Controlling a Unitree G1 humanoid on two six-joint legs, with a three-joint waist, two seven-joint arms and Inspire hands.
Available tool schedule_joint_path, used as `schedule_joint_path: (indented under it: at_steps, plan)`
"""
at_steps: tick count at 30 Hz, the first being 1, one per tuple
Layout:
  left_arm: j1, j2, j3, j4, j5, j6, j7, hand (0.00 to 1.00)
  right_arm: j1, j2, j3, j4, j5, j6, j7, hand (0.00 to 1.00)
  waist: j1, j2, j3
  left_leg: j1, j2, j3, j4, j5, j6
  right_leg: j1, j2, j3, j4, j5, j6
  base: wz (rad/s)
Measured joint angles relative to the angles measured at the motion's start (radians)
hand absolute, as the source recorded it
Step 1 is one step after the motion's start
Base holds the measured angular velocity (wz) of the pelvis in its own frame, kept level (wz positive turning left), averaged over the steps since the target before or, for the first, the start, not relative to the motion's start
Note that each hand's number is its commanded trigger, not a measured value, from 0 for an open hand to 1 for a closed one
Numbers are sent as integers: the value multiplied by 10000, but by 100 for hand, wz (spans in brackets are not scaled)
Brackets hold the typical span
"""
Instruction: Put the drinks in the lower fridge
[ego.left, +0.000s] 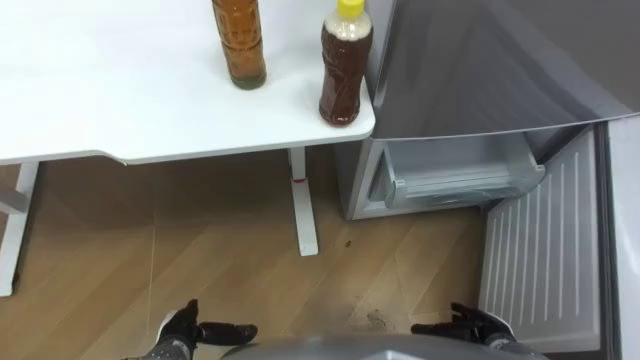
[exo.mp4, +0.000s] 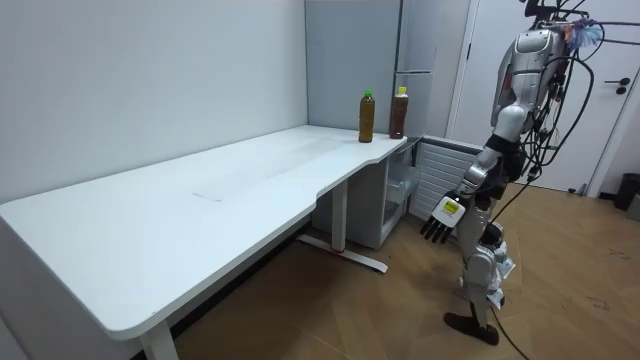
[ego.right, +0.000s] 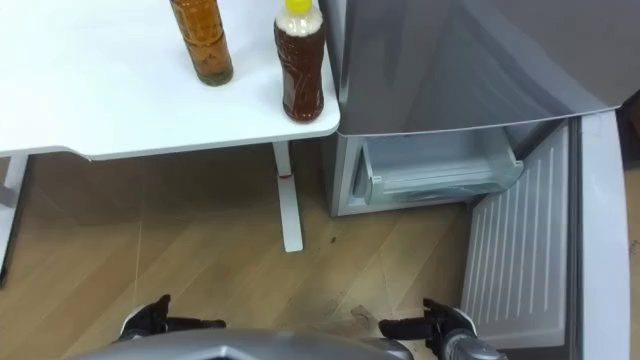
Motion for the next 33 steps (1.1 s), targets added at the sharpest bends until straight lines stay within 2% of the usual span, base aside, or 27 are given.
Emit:
schedule_joint_path:
  at_steps: [7,15,18,25,30,33]
  plan:
    - [-6,-13,302,15,2,153,-154,0,9,-1,-99,-10,-6,50,-11,0,7,38,-22,4,0,3,7,0,0,0,0,12,-4,0,0,0]
    - [10,-2,404,16,0,166,-92,0,18,-3,-193,-43,-33,31,-158,0,9,91,-19,5,0,10,11,0,0,6,1,14,0,0,0,0]
    - [96,-8,681,16,-297,164,-3,0,31,-2,-310,-31,-38,32,-148,0,13,94,-6,86,0,11,8,0,0,77,1,20,0,0,0,0]
    - [311,-14,944,88,-2155,231,961,0,109,-11,-436,-47,23,54,-152,0,29,140,2,153,1,8,-6,-1,0,141,0,23,-4,-1,1,0]
    - [410,-20,1988,10,-4053,216,2035,0,234,-10,-574,-172,33,75,-263,0,84,164,-7,154,-3,5,11,-1,0,156,-9,13,0,-2,2,0]
    - [463,-22,2514,-360,-5501,203,2942,0,292,-17,-616,-254,17,225,-405,0,239,195,-21,153,-2,20,4,-1,0,54,-10,30,5,-7,4,-1]
